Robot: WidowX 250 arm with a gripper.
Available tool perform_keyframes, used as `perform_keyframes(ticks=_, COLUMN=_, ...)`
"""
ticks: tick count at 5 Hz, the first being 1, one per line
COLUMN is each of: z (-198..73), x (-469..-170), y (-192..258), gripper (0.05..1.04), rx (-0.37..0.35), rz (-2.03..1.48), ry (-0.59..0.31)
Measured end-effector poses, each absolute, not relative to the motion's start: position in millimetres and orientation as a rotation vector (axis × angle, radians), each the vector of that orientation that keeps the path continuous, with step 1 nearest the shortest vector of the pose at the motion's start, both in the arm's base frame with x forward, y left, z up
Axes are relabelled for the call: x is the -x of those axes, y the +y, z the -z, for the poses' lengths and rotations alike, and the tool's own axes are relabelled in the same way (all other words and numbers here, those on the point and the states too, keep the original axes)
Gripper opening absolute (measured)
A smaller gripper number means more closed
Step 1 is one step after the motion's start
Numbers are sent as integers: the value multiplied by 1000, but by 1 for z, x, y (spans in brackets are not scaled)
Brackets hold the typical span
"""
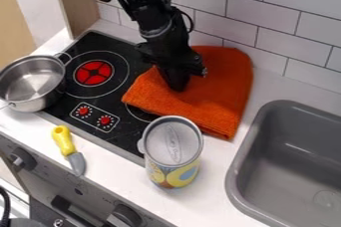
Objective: Move the orange object to the left burner
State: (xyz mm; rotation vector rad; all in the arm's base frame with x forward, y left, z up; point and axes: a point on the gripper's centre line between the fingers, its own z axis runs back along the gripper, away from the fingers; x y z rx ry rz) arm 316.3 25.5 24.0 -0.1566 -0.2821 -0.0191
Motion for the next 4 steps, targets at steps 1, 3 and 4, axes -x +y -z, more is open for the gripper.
perform_keyframes(ticks=1, z=-18, x=-311, y=34, gripper=52, rx=168, rz=20, ry=-251)
perform_keyframes(ticks=3, z=-16, x=-307, y=49, gripper=52, rx=187, rz=17, ry=-228)
perform_keyframes(ticks=4, z=-18, x=-304, y=58, gripper=52, rx=196, rz=22, ry=-224)
